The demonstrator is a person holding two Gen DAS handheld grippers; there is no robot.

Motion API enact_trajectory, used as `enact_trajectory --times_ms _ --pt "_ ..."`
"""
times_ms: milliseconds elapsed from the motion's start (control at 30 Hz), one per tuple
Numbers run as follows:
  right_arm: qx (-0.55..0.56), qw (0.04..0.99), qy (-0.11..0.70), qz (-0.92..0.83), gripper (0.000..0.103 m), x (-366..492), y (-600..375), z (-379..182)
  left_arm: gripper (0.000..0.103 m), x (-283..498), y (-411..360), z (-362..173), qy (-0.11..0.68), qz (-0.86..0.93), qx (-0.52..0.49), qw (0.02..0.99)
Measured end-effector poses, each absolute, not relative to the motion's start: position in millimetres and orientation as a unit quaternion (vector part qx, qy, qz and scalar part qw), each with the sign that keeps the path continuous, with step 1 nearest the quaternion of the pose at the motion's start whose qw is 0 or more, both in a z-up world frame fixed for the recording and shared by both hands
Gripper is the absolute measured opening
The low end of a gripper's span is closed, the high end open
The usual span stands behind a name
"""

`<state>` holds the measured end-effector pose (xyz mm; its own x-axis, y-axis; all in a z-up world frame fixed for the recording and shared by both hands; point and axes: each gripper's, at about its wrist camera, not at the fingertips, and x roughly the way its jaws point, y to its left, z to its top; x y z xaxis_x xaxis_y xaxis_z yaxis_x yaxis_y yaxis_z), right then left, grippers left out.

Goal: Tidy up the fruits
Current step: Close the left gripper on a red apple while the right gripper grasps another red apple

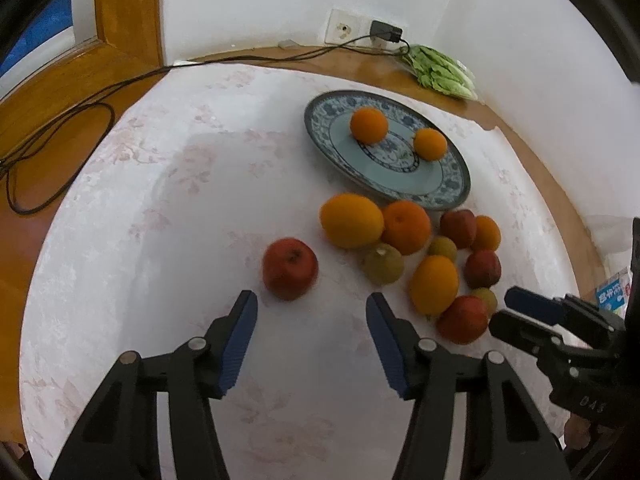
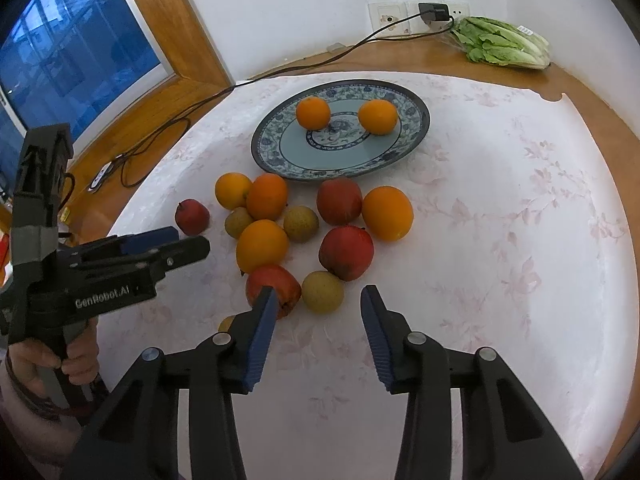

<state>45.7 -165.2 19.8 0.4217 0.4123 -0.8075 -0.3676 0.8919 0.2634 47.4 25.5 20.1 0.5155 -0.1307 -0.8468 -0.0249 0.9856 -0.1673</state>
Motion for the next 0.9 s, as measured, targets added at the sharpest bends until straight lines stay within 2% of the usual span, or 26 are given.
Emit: enact_trajectory --times_ms 167,367,800,900 --pt "0.026 0.843 0.485 0.232 0.044 45.4 -166.0 18.9 0.050 56.2 30.4 18.1 0.489 -0.026 -0.084 0.868" --pt "0.025 0.843 0.486 0.231 0.044 45.2 -164.6 18.7 0.031 62.7 31.6 15.7 0.485 -0.030 -0.084 0.870" --pt "0.008 0.848 0.469 0.249 0.044 35.9 -147.2 31.9 0.031 52.1 37.9 22.8 0.477 -0.034 -0.096 0.873" --pt "-0.007 0.848 0.464 0.258 0.041 34.2 -137.7 33.4 0.031 48.7 39.0 25.9 0.473 -0.034 -0.099 0.875"
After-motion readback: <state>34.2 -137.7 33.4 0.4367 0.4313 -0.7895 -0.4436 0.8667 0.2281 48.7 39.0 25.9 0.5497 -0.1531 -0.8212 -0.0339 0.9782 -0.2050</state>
